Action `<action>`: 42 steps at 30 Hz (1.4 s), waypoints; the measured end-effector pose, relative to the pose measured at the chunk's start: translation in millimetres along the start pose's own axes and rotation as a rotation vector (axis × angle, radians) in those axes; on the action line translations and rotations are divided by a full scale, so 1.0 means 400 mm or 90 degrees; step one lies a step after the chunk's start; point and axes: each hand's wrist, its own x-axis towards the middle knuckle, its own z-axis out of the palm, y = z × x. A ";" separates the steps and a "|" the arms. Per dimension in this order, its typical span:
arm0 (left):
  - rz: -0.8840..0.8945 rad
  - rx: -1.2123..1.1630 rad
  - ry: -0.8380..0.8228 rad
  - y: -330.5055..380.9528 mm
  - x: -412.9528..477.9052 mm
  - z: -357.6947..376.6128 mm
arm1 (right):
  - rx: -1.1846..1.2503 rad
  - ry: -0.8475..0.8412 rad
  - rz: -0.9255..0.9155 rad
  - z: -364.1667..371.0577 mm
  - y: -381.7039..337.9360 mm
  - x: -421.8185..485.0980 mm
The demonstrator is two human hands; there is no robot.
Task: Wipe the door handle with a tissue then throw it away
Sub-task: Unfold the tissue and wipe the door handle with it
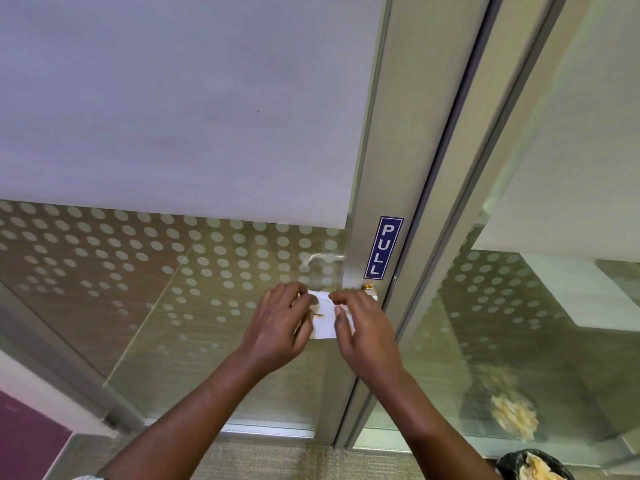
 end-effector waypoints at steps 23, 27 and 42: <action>0.458 0.497 0.243 -0.131 0.381 -0.234 | -0.440 -0.224 0.098 0.155 -0.094 0.051; 0.463 0.495 0.254 -0.141 0.388 -0.225 | -0.434 -0.211 0.161 0.193 -0.110 0.080; 0.456 0.530 0.236 -0.152 0.395 -0.218 | -0.403 -0.205 0.013 0.121 -0.049 0.045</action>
